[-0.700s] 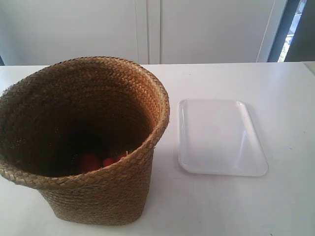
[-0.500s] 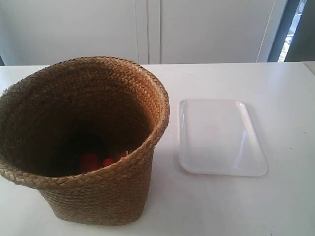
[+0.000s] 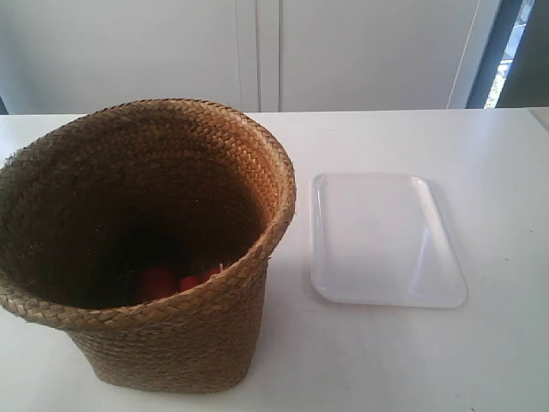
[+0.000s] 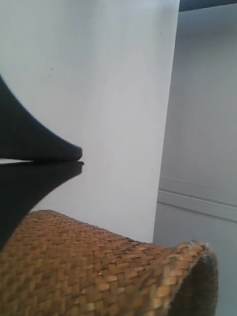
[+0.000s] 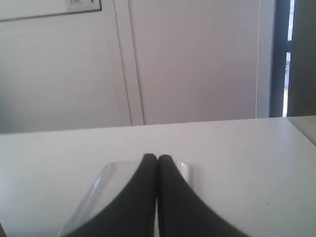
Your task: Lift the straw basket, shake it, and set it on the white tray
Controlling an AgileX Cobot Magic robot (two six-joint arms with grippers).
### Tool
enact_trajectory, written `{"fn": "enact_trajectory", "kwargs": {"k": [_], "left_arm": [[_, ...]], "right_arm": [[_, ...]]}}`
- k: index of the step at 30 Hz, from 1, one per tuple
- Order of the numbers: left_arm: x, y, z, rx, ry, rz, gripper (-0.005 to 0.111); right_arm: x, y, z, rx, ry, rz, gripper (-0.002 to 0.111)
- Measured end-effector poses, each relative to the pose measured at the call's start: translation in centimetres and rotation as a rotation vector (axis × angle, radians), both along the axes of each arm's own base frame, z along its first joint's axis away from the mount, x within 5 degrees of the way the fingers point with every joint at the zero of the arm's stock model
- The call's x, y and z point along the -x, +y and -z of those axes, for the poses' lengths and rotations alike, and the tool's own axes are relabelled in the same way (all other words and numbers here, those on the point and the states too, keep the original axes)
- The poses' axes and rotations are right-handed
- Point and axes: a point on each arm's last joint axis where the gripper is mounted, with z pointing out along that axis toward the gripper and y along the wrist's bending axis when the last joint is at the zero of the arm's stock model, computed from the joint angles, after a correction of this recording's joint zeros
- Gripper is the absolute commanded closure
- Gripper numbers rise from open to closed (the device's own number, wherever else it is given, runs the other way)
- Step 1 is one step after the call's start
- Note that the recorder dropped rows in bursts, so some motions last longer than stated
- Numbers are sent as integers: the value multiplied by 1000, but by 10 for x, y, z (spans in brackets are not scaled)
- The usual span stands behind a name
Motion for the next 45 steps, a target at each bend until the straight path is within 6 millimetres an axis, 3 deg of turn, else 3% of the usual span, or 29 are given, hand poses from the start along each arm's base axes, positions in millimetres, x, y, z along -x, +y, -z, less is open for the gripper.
{"fn": "enact_trajectory", "kwargs": {"k": [5,11,18,21,22,25,30,33,40,45], "left_arm": [[0,2,-7,62,-76,-28,106],[2,10,-27,480,-317,-83,106],[10,19,-46,611,-571,-103,106],[8,17,-43,765,-525,-73,106],[4,13,-34,938,-408,-52,106],[0,3,-11,1143,-116,-73,106],[0,1,-6,1072,-57,-78,106],[0,1,-6,1060,-57,-77,106],[0,3,-5,483,-63,-69,107],[5,3,-35,300,-124,-46,107]], "right_arm": [[1,-3,-11,-190,-127,6,108],[11,-9,-37,-505,-444,-43,108],[27,-15,-58,-595,-756,-88,108],[25,-15,-55,-748,-714,-144,108],[19,-13,-48,-868,-613,-173,108],[10,-9,-34,-957,-423,-156,108],[10,-8,-35,-909,-420,-152,108],[7,-6,-28,-875,-332,-133,108],[1,0,-10,-643,-113,-72,108],[5,0,-30,-365,-150,-49,108]]}}
